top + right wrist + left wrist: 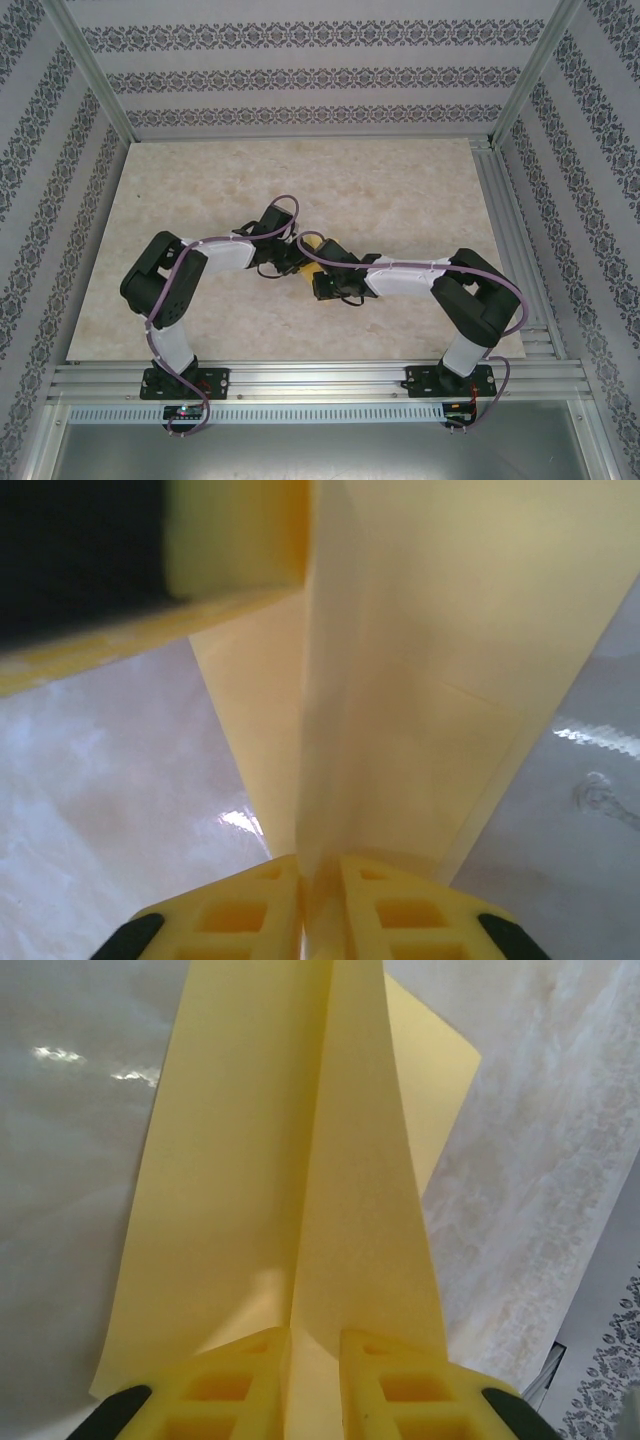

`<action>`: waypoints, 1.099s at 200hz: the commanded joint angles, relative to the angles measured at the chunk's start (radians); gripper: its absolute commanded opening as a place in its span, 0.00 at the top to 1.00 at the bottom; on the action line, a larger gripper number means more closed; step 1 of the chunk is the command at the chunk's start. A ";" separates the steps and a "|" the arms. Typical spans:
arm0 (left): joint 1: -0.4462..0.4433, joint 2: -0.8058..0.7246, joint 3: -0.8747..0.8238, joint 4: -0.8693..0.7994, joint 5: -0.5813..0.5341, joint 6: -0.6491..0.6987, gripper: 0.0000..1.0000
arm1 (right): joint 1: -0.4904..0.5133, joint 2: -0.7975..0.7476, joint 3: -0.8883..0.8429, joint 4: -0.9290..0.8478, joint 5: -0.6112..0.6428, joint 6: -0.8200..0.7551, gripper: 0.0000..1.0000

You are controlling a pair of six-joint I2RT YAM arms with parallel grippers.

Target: Fold a paper plane with a square sheet of paper (fold left side to right side)

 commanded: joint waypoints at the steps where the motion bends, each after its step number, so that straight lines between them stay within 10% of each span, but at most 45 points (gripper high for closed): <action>1: -0.020 0.030 0.018 0.031 0.001 -0.018 0.78 | -0.015 -0.055 -0.008 0.012 -0.012 0.011 0.80; 220: -0.025 0.029 0.043 -0.005 -0.007 -0.003 0.78 | -0.061 -0.018 0.023 0.044 -0.058 -0.001 0.72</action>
